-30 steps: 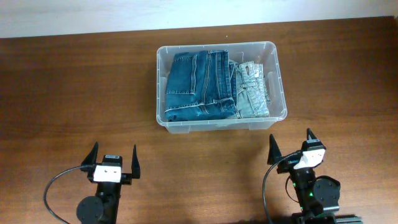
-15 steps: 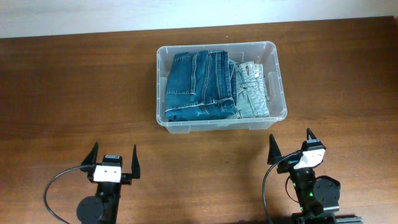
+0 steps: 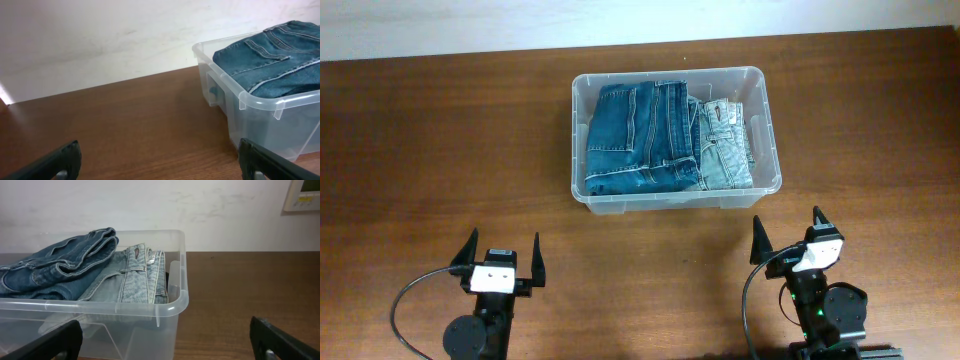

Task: Pack container

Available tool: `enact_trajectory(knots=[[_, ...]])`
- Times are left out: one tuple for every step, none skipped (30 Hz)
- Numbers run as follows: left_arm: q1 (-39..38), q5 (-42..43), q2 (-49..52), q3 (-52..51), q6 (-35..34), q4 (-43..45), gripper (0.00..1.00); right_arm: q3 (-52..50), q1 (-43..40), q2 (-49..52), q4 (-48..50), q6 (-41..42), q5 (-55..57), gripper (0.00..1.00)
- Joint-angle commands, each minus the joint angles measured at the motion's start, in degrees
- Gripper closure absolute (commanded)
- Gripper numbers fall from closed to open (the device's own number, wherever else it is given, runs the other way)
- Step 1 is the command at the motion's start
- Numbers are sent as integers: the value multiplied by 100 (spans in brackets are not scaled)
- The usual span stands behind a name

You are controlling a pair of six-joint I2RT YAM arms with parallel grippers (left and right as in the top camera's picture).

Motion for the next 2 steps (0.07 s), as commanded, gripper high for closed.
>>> enact_trajectory(knots=[[35, -17, -39, -22, 52, -15, 1, -26, 57, -48, -42, -37, 94, 2], [35, -17, -39, -22, 52, -15, 1, -26, 57, -48, -44, -37, 94, 2]])
